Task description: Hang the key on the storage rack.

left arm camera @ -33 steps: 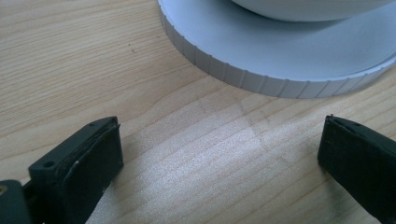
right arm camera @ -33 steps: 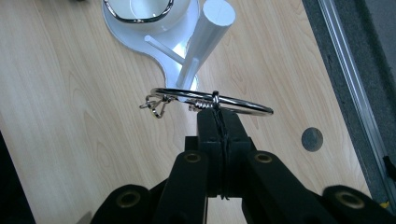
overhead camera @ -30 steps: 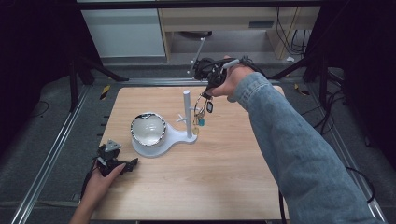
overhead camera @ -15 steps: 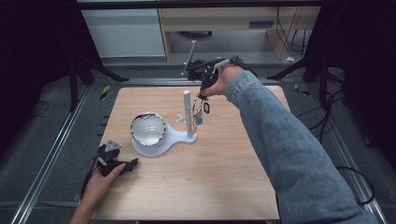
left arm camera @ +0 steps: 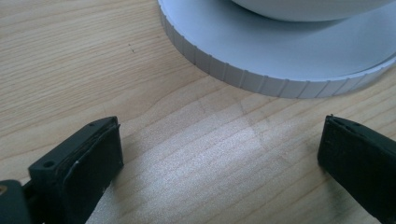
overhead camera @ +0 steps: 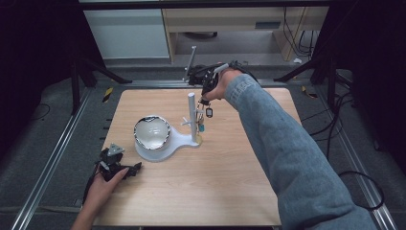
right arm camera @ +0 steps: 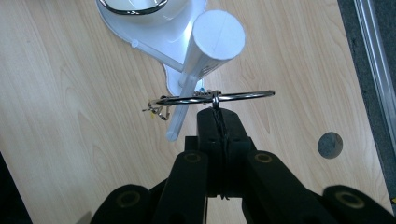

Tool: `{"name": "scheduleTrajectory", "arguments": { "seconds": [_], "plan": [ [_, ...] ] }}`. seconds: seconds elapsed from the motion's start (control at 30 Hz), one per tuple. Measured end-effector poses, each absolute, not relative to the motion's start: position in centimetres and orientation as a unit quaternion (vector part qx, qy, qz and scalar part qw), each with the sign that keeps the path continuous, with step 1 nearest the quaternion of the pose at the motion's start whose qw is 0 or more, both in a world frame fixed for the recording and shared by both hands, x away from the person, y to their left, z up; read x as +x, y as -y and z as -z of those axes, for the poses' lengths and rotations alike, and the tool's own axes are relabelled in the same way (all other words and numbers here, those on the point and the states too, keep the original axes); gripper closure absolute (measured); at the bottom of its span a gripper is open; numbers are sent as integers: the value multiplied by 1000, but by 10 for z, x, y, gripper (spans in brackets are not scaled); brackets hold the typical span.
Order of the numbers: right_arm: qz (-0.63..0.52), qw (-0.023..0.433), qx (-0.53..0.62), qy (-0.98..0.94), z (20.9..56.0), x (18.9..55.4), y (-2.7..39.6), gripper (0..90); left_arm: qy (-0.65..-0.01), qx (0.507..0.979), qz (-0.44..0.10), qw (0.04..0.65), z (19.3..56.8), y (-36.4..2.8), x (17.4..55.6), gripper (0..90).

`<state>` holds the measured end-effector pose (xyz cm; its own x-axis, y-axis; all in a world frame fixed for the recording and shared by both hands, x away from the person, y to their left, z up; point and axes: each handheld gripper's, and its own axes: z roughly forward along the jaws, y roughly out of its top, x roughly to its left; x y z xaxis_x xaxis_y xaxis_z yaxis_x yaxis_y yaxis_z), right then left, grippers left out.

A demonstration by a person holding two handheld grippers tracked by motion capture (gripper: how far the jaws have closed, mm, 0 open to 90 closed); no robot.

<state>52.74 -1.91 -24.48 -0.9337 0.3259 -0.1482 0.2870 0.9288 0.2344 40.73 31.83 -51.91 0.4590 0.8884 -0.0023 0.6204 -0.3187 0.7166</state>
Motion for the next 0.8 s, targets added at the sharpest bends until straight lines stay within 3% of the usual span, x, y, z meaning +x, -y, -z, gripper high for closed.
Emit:
{"name": "scheduleTrajectory", "arguments": {
  "seconds": [0.8],
  "plan": [
    [-100,71,167,-978,265,541,18,889,-479,787,-201,333,519,-318,407,0]
  ]
}}
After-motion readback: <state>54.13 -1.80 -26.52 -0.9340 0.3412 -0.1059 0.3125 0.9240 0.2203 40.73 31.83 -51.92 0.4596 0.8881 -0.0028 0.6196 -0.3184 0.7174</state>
